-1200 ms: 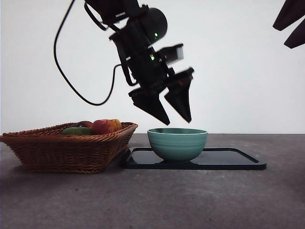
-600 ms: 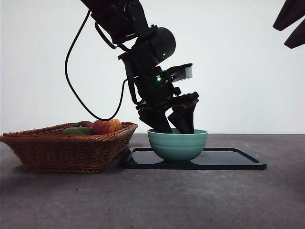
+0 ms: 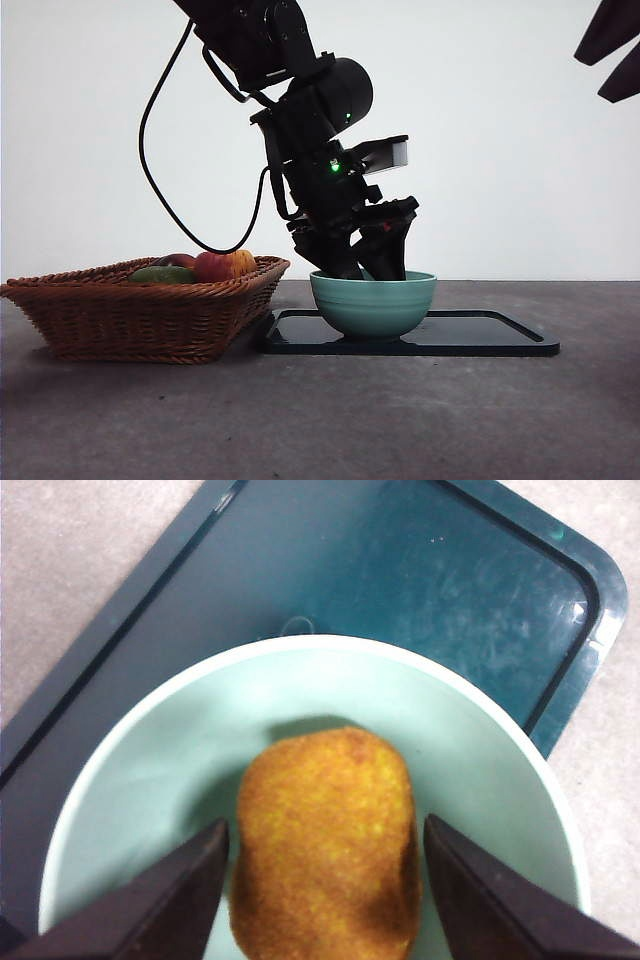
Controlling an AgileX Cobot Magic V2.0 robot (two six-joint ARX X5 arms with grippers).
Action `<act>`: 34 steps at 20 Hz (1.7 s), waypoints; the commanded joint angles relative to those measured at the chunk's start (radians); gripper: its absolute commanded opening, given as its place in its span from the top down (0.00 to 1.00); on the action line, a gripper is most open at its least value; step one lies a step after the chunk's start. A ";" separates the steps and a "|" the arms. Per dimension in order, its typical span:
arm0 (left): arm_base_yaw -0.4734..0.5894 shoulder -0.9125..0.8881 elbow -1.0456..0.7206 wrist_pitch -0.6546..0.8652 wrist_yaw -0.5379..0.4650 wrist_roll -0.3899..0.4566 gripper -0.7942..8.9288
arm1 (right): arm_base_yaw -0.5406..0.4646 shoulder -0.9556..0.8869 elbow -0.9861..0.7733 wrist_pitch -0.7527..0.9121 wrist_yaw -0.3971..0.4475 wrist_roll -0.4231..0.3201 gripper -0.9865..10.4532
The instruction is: Pick up the wifruite, put it on the bowl, pick up the plate, put it on desk
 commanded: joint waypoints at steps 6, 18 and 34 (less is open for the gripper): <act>-0.014 0.028 0.031 0.004 -0.003 -0.013 0.76 | 0.007 0.002 0.011 -0.002 -0.003 -0.016 0.76; 0.037 -0.461 0.077 -0.108 -0.001 -0.293 0.76 | 0.007 -0.004 0.011 -0.005 -0.003 -0.027 0.76; 0.143 -0.846 -0.415 -0.143 -0.351 -0.624 0.76 | 0.006 -0.043 0.011 -0.005 -0.002 -0.026 0.76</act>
